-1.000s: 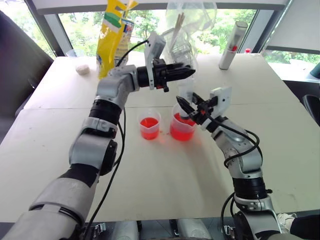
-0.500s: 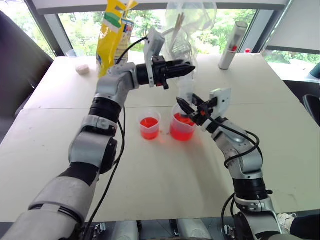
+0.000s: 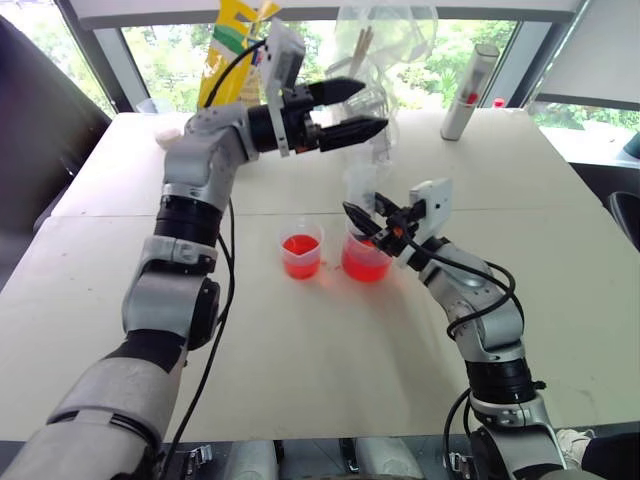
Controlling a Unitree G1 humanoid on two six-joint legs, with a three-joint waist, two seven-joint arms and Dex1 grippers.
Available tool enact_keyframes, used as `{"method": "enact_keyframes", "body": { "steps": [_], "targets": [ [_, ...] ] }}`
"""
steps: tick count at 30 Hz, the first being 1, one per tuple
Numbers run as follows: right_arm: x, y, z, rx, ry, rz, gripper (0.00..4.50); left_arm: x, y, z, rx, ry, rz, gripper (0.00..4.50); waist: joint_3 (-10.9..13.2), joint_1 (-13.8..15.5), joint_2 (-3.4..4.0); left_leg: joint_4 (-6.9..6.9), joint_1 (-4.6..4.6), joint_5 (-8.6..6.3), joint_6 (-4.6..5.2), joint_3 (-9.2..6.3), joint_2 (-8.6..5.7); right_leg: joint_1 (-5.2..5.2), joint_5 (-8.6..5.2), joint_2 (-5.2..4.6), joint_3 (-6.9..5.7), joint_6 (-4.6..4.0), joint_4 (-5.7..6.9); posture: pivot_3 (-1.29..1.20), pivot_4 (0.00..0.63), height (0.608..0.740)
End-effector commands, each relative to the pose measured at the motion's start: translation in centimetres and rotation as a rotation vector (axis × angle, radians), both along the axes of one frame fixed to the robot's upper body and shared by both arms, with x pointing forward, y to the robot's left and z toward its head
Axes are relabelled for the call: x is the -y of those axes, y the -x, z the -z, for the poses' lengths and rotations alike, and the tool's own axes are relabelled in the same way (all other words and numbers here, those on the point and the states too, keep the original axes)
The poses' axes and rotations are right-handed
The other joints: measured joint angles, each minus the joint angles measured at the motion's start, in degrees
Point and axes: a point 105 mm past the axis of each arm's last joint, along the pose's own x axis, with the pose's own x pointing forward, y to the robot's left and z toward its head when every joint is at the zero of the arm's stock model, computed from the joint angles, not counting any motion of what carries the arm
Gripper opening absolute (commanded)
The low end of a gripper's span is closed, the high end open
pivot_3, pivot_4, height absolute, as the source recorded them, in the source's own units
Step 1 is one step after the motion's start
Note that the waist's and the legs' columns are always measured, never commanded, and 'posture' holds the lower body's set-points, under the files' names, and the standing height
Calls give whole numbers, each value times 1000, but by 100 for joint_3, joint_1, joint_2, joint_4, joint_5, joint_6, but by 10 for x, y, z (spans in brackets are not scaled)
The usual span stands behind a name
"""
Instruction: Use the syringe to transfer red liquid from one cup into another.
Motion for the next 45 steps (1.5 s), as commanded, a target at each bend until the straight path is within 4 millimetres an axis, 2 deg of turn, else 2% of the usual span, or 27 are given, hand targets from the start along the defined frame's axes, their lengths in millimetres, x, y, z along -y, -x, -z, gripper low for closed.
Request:
{"method": "enact_keyframes", "body": {
  "steps": [1,6,12,16,18,20,24,27,30,34,39,42,45],
  "targets": [
    [0,4,-28,90,-20,-8,1427,-9,9,-23,59,48,2,4440,0,-2,0,0,-4,0,0,0,0,-4,0,0,0,0,0,0,150,739],
    [5,1,-38,114,-24,15,1427,-41,11,-28,51,64,-69,4440,0,-42,2,-8,-1,0,0,-2,5,-9,0,4,6,0,1,0,150,739],
    [9,3,-76,210,-39,22,1427,-84,16,-26,56,33,-200,4440,1,-32,3,-4,0,2,-3,-5,11,-9,0,1,7,-1,9,0,150,739],
    [-9,13,-117,311,-76,-78,1427,-111,12,-16,33,-5,-307,4440,1,-33,3,-3,-1,2,-3,-3,12,-9,0,-7,6,-1,9,0,150,739],
    [-23,18,-129,332,-103,-150,1427,-118,11,-10,26,-19,-338,4440,1,-30,3,-4,0,2,-3,-5,13,-9,0,-8,3,-1,8,0,150,739],
    [-39,19,-133,327,-134,-217,1427,-121,12,-6,26,-35,-356,4440,1,-35,2,-4,0,2,-3,-6,13,-8,0,-15,2,-1,8,0,150,739],
    [-64,12,-118,296,-148,-283,1427,-124,16,-2,33,-55,-370,4440,0,-35,1,-3,-1,2,-3,-6,14,-9,0,-15,2,-1,8,0,150,739],
    [-78,4,-95,251,-153,-309,1427,-126,19,-7,44,-47,-379,4440,-1,-27,0,-1,-5,2,-3,-5,12,-9,1,-22,0,-1,7,0,150,739],
    [-85,0,-79,232,-148,-315,1427,-127,22,-11,53,-44,-382,4440,-1,-29,0,0,-5,2,-3,-3,9,-7,1,-25,0,-1,6,0,150,739],
    [-93,0,-48,186,-116,-320,1427,-132,32,-30,87,-17,-372,4440,-1,-38,0,-1,-7,2,-3,-4,9,-9,1,-26,0,-1,6,0,150,739],
    [-94,2,-40,186,-97,-320,1427,-133,36,-43,111,0,-354,4440,0,-41,0,-2,-6,2,-4,-7,13,-13,1,-22,-2,-1,9,0,150,739],
    [-93,1,-38,186,-86,-316,1427,-124,40,-50,107,35,-294,4440,-1,-38,0,-1,-4,3,-5,-6,12,-11,1,-22,-3,-1,11,0,150,739],
    [-93,1,-36,183,-79,-313,1427,-114,41,-50,98,36,-245,4440,-1,-36,0,-1,-5,3,-5,-6,11,-11,1,-22,-5,-1,10,0,150,739]
  ]
}}
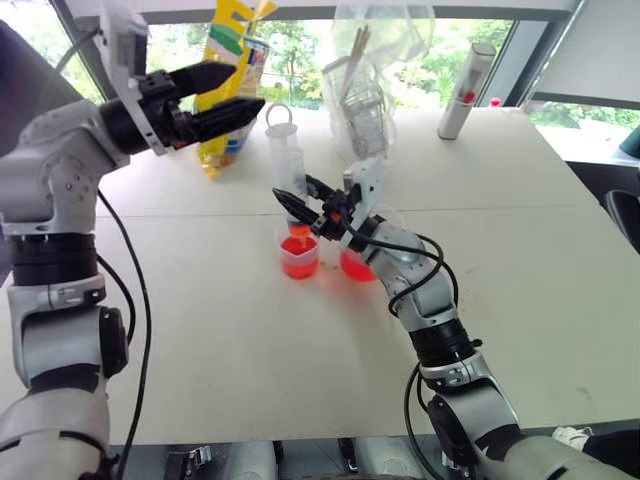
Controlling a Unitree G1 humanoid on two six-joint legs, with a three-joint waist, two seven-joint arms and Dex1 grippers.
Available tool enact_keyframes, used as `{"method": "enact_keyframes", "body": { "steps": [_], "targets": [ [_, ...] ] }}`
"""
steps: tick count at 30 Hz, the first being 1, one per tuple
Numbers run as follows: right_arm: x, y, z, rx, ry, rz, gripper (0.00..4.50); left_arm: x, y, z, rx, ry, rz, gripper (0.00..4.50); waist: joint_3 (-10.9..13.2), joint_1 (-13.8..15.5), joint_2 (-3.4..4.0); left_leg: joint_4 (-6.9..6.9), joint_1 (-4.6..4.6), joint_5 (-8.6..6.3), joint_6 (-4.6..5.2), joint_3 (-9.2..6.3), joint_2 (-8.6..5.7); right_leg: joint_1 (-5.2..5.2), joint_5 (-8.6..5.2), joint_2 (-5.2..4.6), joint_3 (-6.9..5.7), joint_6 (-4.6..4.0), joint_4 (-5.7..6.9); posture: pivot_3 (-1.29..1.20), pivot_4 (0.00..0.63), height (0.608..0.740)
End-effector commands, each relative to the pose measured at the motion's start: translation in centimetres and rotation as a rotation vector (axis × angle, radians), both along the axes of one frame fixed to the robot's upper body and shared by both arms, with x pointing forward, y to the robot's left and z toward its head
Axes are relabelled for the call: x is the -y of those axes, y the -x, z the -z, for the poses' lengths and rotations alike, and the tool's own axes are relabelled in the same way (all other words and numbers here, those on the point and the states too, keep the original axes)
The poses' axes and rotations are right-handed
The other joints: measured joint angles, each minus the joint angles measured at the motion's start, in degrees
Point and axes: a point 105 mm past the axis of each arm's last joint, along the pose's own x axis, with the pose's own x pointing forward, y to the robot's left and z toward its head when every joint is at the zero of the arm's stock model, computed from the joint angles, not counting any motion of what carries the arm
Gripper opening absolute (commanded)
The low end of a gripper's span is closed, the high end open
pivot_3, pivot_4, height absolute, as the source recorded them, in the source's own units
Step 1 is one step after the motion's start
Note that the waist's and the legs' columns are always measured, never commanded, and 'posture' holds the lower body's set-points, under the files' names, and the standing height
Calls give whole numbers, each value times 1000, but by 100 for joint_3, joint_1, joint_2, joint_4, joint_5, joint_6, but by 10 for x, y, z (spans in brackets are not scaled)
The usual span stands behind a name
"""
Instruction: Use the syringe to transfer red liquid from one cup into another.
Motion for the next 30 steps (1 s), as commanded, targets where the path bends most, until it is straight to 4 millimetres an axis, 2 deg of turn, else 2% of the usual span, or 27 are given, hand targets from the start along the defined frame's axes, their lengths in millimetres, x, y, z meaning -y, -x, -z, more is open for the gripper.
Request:
{"method": "enact_keyframes", "body": {
  "steps": [1,10,13,18,19,20,26,30],
  "targets": [
    [-3,5,-12,59,-12,-11,1427,11,9,-14,44,13,66,4440,0,0,0,0,0,0,0,0,0,0,0,0,0,0,0,0,150,739],
    [-2,4,-11,59,-2,0,1427,28,-7,19,-7,-63,36,4440,0,-3,0,-1,2,0,-1,1,0,0,0,1,4,0,0,0,150,739],
    [-3,4,-11,58,0,2,1427,30,-8,19,-8,-56,40,3538,0,-3,0,0,0,1,-1,1,0,-1,0,1,3,0,0,0,150,739],
    [-2,4,-10,57,6,5,1427,31,-6,13,-5,-15,52,1071,0,-1,0,0,0,1,-1,1,-1,0,0,-1,4,0,-1,0,150,739],
    [-2,4,-10,56,7,6,1427,31,-6,13,-6,-13,54,744,0,-6,0,0,0,1,-1,1,-1,0,0,-1,4,0,-1,0,150,739],
    [-2,4,-10,55,8,6,1427,31,-5,14,-7,-16,56,626,0,-10,0,0,0,0,-1,1,0,-1,0,0,4,0,-1,0,150,739],
    [-2,4,-11,58,10,4,1427,35,-1,22,-27,-48,81,626,0,-5,0,-1,0,1,-1,0,0,-1,0,2,4,0,-1,0,150,739],
    [-3,4,-19,75,3,2,1427,40,4,43,-56,-128,98,626,0,-6,0,-2,1,1,-1,1,1,-1,0,1,6,0,-1,0,150,739]
  ]
}}
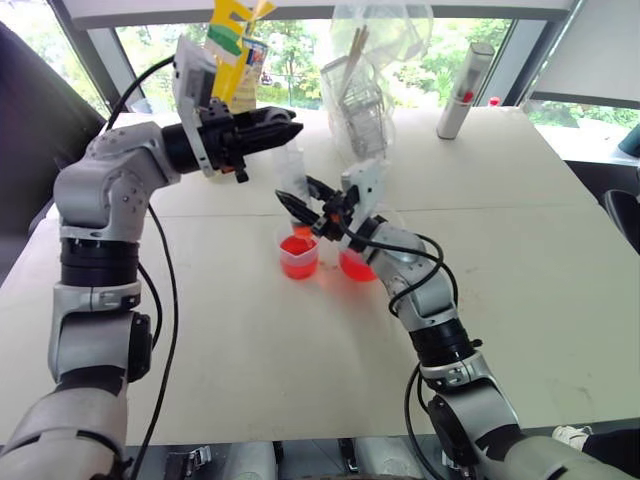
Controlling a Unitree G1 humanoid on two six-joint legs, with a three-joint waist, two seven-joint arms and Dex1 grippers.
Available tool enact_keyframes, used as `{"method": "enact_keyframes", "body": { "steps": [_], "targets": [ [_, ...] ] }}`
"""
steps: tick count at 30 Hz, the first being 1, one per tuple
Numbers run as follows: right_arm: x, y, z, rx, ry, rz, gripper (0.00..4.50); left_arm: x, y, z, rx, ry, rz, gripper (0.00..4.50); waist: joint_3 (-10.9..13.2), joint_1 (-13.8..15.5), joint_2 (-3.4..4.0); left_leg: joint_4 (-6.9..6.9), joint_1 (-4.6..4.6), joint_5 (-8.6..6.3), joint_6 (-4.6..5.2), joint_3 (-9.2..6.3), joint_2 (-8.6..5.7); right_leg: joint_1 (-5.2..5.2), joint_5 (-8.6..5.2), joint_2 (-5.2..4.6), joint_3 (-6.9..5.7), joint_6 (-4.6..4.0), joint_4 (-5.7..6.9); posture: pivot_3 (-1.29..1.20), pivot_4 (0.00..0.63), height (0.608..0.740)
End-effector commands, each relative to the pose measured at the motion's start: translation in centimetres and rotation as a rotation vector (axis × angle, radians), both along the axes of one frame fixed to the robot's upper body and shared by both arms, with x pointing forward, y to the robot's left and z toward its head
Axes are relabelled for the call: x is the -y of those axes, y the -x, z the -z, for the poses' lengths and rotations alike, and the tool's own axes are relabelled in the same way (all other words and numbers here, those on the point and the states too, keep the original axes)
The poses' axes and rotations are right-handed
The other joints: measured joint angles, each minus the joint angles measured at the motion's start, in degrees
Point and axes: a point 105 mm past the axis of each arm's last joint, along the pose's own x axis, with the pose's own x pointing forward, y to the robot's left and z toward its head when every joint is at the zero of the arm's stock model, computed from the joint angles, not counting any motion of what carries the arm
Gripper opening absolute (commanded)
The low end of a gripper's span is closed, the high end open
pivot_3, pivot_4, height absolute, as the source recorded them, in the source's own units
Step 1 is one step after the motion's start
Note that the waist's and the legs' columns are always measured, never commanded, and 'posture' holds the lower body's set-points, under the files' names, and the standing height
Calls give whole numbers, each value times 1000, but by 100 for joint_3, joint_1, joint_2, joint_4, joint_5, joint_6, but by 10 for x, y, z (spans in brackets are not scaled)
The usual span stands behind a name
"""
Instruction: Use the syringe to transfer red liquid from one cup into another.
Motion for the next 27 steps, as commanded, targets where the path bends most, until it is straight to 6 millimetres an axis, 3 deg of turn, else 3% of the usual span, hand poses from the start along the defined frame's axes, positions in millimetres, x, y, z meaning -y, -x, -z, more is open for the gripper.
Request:
{"method": "enact_keyframes", "body": {
  "steps": [1,5,16,27],
  "targets": [
    [-3,8,-27,88,-36,-25,1427,2,6,10,11,-63,5,626,0,4,0,0,0,0,0,-1,0,0,0,0,0,0,0,0,150,739],
    [-2,10,-42,118,-52,-30,1427,4,9,25,-23,-83,8,626,0,7,0,2,0,0,0,-1,1,1,0,-2,0,0,0,0,150,739],
    [1,21,-83,157,-118,-65,1427,3,11,40,-56,-99,1,626,0,6,0,0,-1,0,0,-2,0,0,0,-1,-1,0,0,0,150,739],
    [2,27,-100,134,-143,-81,1427,5,12,51,-87,-103,8,626,0,5,0,0,-1,0,0,-2,0,0,0,-2,-1,0,-2,0,150,739]
  ]
}}
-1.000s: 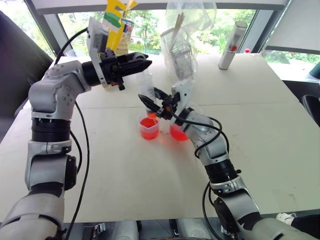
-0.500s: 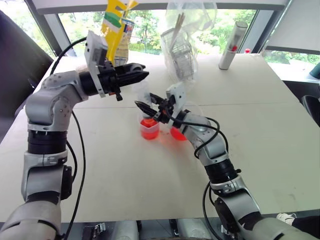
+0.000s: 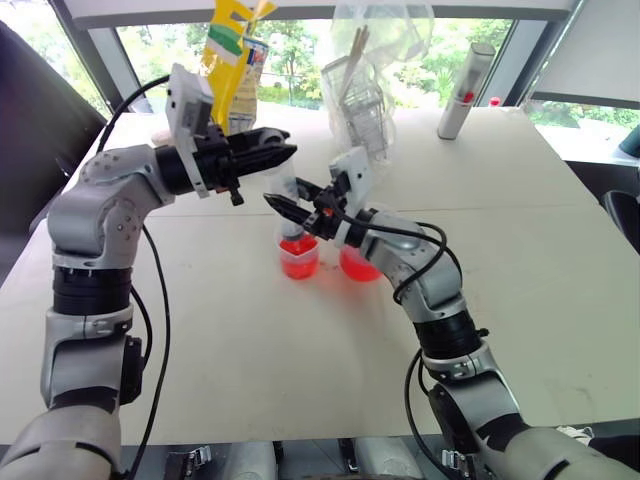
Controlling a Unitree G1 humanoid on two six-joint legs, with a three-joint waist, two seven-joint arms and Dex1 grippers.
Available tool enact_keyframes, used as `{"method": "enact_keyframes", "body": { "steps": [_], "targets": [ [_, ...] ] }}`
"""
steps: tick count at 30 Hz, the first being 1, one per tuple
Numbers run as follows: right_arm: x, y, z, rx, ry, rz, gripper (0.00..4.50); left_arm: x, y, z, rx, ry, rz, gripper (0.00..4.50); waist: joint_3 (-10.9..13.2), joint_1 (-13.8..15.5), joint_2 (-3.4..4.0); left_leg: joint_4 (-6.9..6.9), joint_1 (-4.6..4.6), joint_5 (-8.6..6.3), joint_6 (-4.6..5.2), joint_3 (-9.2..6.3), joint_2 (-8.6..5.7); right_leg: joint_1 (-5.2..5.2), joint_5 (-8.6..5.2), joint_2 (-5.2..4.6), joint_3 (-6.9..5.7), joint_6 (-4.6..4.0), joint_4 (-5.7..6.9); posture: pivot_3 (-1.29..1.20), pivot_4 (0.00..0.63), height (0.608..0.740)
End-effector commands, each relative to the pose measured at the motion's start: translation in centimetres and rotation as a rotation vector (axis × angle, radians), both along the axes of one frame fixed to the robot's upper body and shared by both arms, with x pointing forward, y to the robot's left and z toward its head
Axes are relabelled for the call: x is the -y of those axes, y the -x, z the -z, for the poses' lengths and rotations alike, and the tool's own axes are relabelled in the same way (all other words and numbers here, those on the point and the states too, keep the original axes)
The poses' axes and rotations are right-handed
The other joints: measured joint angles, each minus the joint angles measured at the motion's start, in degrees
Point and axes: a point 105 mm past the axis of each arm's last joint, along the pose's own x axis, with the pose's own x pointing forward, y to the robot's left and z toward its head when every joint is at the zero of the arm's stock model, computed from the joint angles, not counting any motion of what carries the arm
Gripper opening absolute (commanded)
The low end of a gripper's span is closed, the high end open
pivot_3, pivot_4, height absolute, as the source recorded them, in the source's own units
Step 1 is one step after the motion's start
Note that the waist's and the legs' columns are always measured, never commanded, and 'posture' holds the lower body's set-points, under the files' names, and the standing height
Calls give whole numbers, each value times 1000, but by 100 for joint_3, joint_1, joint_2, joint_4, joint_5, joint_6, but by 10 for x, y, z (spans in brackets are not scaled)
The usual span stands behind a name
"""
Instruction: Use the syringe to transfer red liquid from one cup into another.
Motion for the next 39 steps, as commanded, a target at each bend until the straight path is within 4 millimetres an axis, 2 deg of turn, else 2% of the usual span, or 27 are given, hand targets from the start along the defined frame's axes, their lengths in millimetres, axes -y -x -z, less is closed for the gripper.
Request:
{"method": "enact_keyframes", "body": {
  "steps": [1,4,8,13,15,16,23,26,31,35,39],
  "targets": [
    [12,20,-86,249,-194,-9,1427,8,0,33,-110,-63,23,626,0,-1,0,0,0,0,0,1,0,0,0,0,0,0,0,0,150,739],
    [12,19,-84,236,-190,-9,1427,7,-1,31,-111,-58,24,626,0,0,0,0,0,0,0,0,0,0,0,0,0,0,0,0,150,739],
    [10,20,-74,211,-170,-15,1427,5,-3,19,-97,-16,15,626,0,1,0,0,0,0,0,0,0,0,0,0,0,0,-1,0,150,739],
    [6,23,-68,190,-163,-28,1427,1,-4,8,-88,17,6,2955,0,2,0,0,-1,0,0,-1,0,0,0,1,-1,0,-1,0,150,739],
    [4,24,-66,183,-162,-34,1427,0,-5,4,-85,29,2,4124,1,-6,2,-1,-1,0,0,0,-2,0,0,0,-1,0,0,0,150,739],
    [4,24,-66,179,-162,-36,1427,0,-6,3,-82,34,-1,4470,-3,-7,-8,-1,-1,0,0,0,0,-1,0,1,-1,0,-1,0,150,739],
    [-1,25,-54,146,-149,-40,1427,-16,-16,-25,-35,141,-80,4470,-1,-2,-4,-1,-3,0,0,-4,0,-2,0,1,-3,0,-2,0,150,739],
    [1,24,-49,134,-141,-28,1427,-27,-14,-28,-30,142,-94,4470,-1,-5,-4,-3,-3,0,0,-3,0,-3,0,1,-2,0,-3,0,150,739],
    [11,18,-53,134,-147,17,1427,-41,-6,-15,-56,92,-111,4470,-1,-6,-4,-6,-3,0,0,-2,1,-7,0,1,-1,0,-1,0,150,739],
    [32,14,-73,144,-161,66,1427,-48,4,-1,-88,60,-103,4470,-1,0,-4,-4,-4,0,0,1,2,-8,0,-4,1,0,-1,0,150,739],
    [60,8,-88,146,-133,141,1427,-52,8,4,-120,88,-96,4470,-1,38,-4,-3,-9,0,0,-2,0,-7,0,-9,-5,0,-5,0,150,739]
  ]
}}
